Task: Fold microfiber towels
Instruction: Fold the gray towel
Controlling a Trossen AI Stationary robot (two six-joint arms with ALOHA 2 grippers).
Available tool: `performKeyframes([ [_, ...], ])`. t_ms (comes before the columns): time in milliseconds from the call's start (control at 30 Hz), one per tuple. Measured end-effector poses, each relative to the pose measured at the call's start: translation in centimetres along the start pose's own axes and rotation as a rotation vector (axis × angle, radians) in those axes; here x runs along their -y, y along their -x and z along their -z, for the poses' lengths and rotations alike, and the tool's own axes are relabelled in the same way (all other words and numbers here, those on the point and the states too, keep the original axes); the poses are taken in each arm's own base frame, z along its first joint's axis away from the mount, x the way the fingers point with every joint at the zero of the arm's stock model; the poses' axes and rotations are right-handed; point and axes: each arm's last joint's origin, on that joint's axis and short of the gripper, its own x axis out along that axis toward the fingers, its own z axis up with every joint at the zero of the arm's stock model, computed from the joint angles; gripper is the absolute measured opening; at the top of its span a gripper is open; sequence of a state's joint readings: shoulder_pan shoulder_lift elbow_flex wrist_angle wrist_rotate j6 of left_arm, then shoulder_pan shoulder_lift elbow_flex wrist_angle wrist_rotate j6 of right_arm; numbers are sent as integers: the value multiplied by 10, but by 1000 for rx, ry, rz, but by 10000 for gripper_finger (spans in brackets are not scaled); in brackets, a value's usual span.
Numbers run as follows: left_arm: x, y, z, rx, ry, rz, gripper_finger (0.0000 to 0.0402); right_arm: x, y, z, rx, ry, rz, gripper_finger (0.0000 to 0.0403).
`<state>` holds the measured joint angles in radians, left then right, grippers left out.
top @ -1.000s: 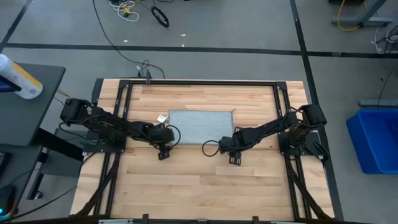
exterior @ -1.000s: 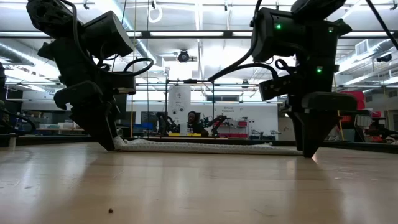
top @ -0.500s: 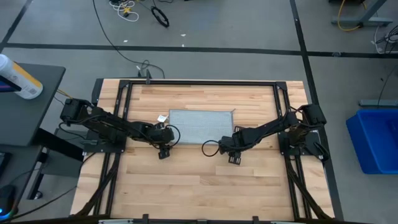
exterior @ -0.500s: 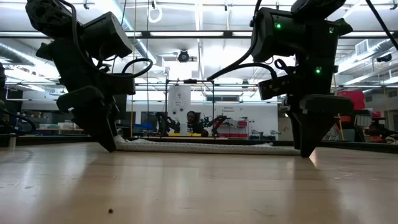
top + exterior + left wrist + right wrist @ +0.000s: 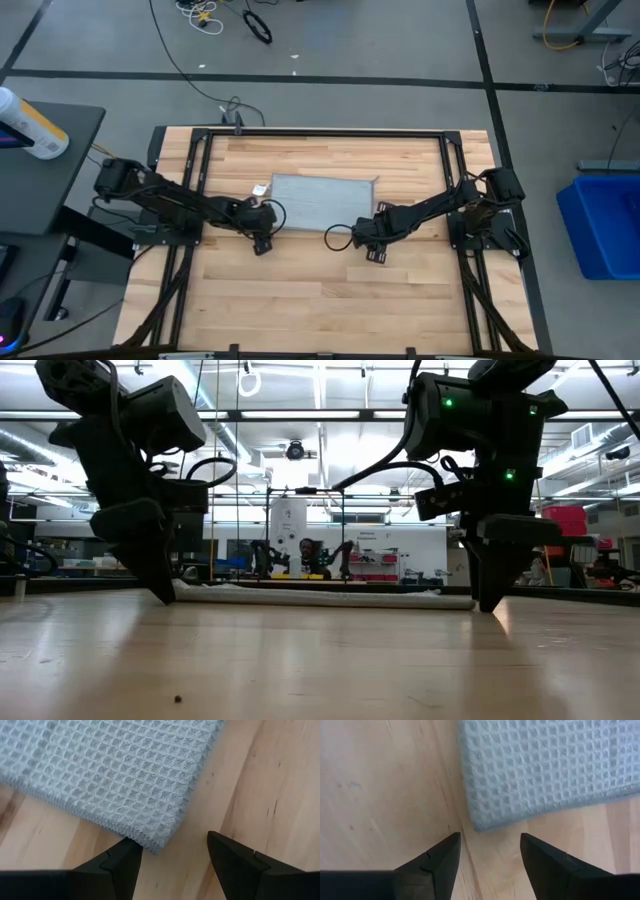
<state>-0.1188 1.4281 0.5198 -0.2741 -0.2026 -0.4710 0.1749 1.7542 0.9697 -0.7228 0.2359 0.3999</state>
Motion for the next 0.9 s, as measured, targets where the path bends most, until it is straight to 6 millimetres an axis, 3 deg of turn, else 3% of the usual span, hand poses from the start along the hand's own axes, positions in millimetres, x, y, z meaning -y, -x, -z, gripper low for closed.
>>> performKeyframes([
  [267, -10, 22, 8, -26, 70, -45, 227, 0, 0, 0, -2, -15, -7, 200],
  [433, -8, 32, 2, 34, 67, 20, 225, 0, 0, 0, -2, -22, -7, 212],
  [900, -14, 33, 14, -96, 53, -27, 226, 0, 0, 0, -2, -32, -7, 203],
])
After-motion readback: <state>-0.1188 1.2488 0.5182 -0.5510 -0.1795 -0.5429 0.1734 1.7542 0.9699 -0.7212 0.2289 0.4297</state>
